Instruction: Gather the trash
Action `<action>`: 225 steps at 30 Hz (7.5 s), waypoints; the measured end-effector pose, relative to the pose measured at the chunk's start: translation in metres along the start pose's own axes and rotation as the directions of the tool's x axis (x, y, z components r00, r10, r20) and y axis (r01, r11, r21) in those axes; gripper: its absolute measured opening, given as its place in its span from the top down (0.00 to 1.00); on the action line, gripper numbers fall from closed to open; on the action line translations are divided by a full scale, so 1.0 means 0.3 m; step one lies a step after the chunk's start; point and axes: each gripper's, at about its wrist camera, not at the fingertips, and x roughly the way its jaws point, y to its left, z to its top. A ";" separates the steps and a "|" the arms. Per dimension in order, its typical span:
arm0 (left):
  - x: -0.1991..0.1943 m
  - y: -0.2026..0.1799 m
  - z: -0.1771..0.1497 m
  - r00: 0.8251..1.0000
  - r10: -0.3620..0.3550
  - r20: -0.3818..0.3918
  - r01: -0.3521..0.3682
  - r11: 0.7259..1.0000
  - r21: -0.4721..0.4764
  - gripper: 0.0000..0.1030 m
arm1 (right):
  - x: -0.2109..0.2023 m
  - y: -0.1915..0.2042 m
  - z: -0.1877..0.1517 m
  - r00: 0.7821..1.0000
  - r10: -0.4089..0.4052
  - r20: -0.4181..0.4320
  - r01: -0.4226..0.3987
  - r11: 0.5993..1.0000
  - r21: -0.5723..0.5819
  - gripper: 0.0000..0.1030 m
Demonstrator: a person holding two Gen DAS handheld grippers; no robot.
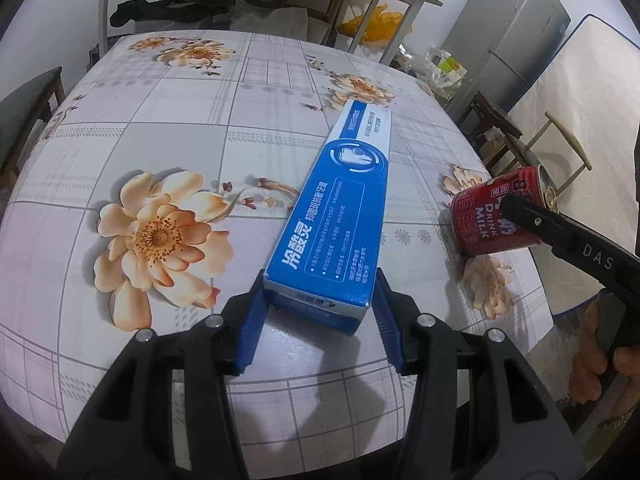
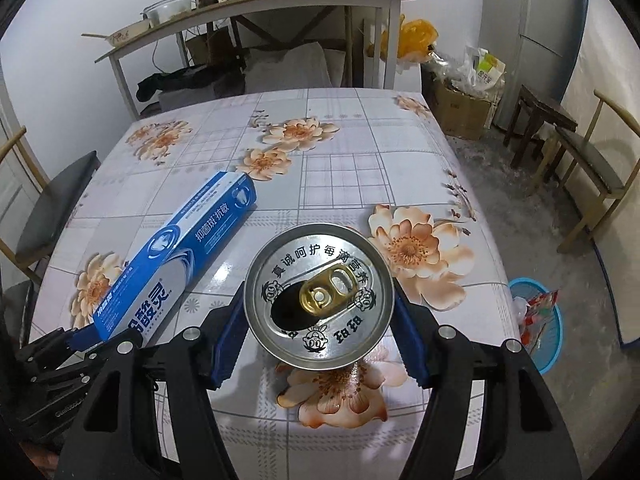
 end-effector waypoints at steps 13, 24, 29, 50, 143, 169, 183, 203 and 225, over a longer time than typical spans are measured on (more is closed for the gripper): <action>-0.028 -0.013 0.005 1.000 0.014 -0.007 -0.014 0.999 0.035 0.39 | 0.010 0.008 -0.001 0.997 0.054 -0.053 -0.055 0.998 -0.015 0.38; 0.019 -0.111 0.145 0.999 0.027 -0.044 -0.017 0.979 0.205 0.31 | -0.006 -0.016 0.010 0.994 0.110 -0.027 -0.110 0.994 -0.018 0.32; 0.114 -0.140 0.219 0.991 0.080 -0.111 -0.046 0.959 0.279 0.32 | 0.023 -0.036 0.011 0.988 0.150 -0.045 -0.150 0.989 -0.005 0.32; 0.190 -0.173 0.233 0.974 0.147 -0.171 -0.084 0.940 0.329 0.58 | 0.055 -0.100 -0.018 0.969 0.247 -0.021 -0.247 0.968 0.038 0.34; -0.002 -0.903 -0.017 0.964 -0.265 -0.030 0.245 0.838 0.487 0.08 | -0.303 -1.123 -0.590 0.931 -0.363 0.032 0.268 0.742 0.615 0.12; -0.130 -0.685 -0.160 0.962 0.183 0.203 -0.239 0.925 0.297 0.08 | -0.485 -0.358 -0.441 0.863 -0.422 0.279 0.412 0.906 0.098 0.06; -0.145 -0.652 -0.190 0.958 0.245 0.152 -0.272 0.941 0.199 0.08 | -0.464 -0.404 -0.419 0.904 -0.392 0.170 0.371 0.918 0.142 0.06; -0.133 -0.621 -0.190 0.939 0.320 0.125 -0.338 0.925 0.175 0.08 | -0.435 -0.501 -0.442 0.907 -0.406 0.113 0.377 0.902 0.212 0.06; -0.137 -0.613 -0.190 0.929 0.343 0.136 -0.363 0.916 0.170 0.08 | -0.433 -0.497 -0.445 0.908 -0.403 0.117 0.372 0.902 0.218 0.06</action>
